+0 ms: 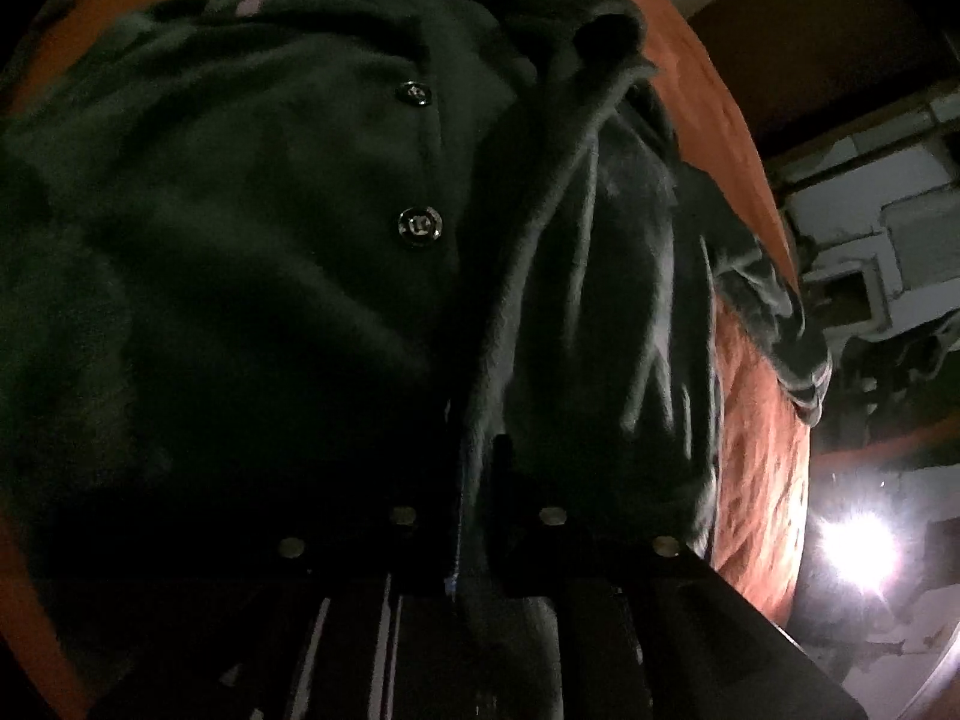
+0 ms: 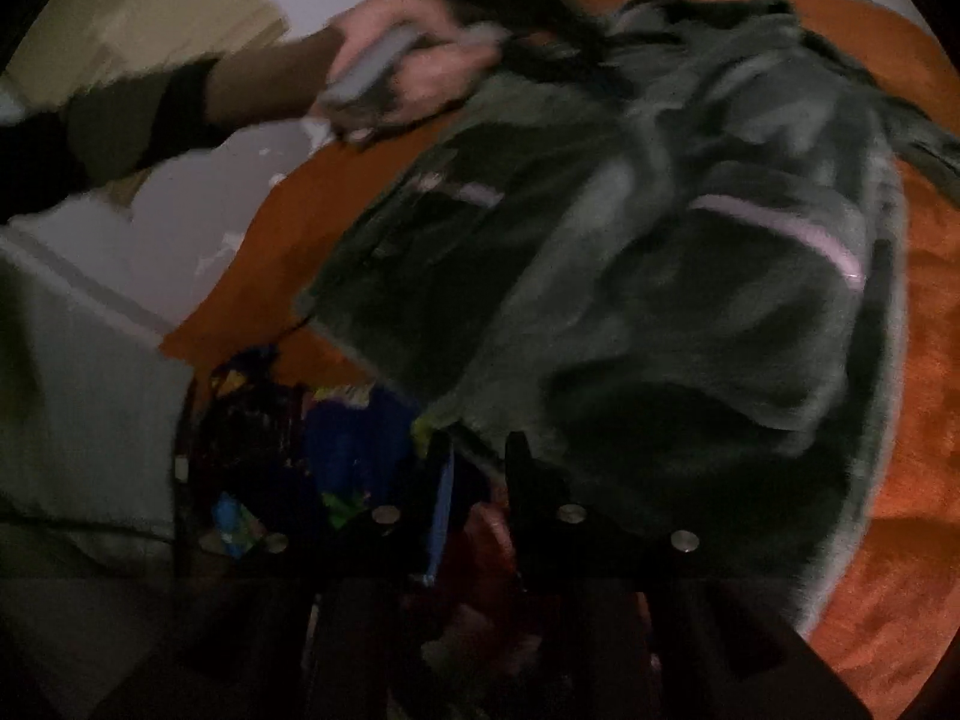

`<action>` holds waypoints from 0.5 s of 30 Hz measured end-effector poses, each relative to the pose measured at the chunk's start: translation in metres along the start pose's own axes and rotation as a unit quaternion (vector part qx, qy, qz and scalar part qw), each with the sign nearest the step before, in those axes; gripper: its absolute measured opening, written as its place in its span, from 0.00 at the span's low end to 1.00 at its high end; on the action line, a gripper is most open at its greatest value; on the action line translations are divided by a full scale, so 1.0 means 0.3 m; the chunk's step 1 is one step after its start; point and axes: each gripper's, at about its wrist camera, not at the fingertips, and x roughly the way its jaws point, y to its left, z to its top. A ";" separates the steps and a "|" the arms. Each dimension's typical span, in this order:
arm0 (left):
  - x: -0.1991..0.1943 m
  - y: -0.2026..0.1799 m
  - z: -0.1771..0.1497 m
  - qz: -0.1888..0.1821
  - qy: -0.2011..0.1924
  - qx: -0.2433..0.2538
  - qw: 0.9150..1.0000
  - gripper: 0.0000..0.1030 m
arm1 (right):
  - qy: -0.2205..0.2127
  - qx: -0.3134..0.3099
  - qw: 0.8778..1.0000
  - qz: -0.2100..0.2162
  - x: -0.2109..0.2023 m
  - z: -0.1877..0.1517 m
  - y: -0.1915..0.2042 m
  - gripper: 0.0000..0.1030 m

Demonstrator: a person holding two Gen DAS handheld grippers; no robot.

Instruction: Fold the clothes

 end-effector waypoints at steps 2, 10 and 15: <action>-0.039 -0.047 -0.070 0.017 0.013 0.043 0.999 0.22 | -0.023 0.048 0.998 -0.023 -0.059 0.004 -0.072 0.45; 0.063 -0.194 -0.439 -0.040 0.154 0.104 0.982 0.27 | -0.039 0.155 0.976 -0.148 -0.251 -0.081 -0.305 0.47; 0.112 -0.176 -0.478 -0.045 0.179 0.072 0.980 0.27 | -0.002 0.207 0.970 -0.125 -0.212 -0.123 -0.336 0.47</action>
